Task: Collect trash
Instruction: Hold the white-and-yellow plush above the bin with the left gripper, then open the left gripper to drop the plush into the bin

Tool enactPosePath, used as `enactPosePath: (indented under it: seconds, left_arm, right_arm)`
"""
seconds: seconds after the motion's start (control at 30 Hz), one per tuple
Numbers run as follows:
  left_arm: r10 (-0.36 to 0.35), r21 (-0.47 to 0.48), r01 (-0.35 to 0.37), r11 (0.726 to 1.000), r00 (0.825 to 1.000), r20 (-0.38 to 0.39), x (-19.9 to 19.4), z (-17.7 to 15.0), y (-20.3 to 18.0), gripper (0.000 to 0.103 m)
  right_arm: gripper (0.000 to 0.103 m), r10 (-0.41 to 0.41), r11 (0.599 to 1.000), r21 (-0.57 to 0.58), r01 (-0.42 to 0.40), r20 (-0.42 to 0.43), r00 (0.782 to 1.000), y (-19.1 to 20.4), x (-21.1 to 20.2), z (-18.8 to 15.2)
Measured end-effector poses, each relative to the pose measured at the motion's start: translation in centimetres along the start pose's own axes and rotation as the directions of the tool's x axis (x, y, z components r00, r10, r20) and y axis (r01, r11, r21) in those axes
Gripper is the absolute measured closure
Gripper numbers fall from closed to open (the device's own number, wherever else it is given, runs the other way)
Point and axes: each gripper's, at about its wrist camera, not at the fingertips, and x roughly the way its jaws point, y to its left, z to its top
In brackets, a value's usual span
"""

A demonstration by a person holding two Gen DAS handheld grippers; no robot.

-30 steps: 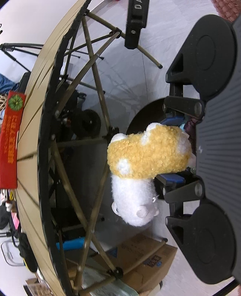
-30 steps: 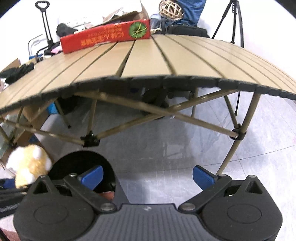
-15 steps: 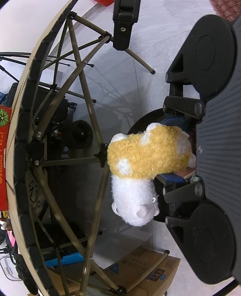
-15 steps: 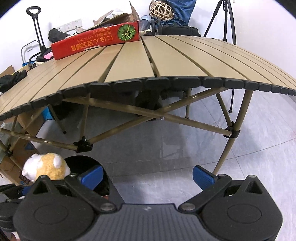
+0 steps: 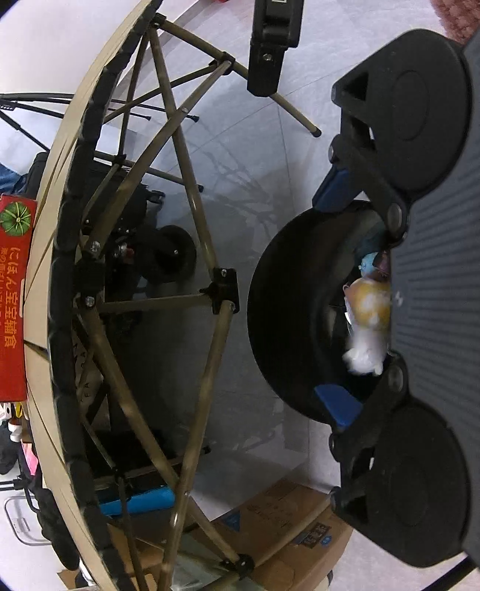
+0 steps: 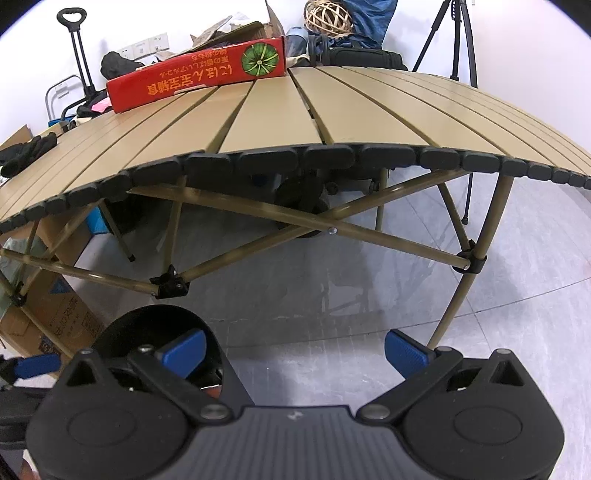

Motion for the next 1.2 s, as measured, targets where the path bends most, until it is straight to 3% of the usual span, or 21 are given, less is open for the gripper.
enactPosePath:
  seconds: [0.83, 1.2]
  left_arm:
    - [0.040, -0.012, -0.040, 0.999, 0.999, -0.006, 0.2, -0.4, 0.1, 0.000]
    - [0.076, -0.025, -0.073, 0.997, 0.992, 0.103, -3.9, -0.6, 1.9, 0.000]
  right_arm:
    - [0.000, 0.010, 1.000, -0.015, -0.010, -0.015, 1.000, 0.5, 0.3, -0.3]
    - [0.000, 0.064, 0.998, -0.022, -0.064, 0.028, 0.998, 1.9, -1.3, -0.4]
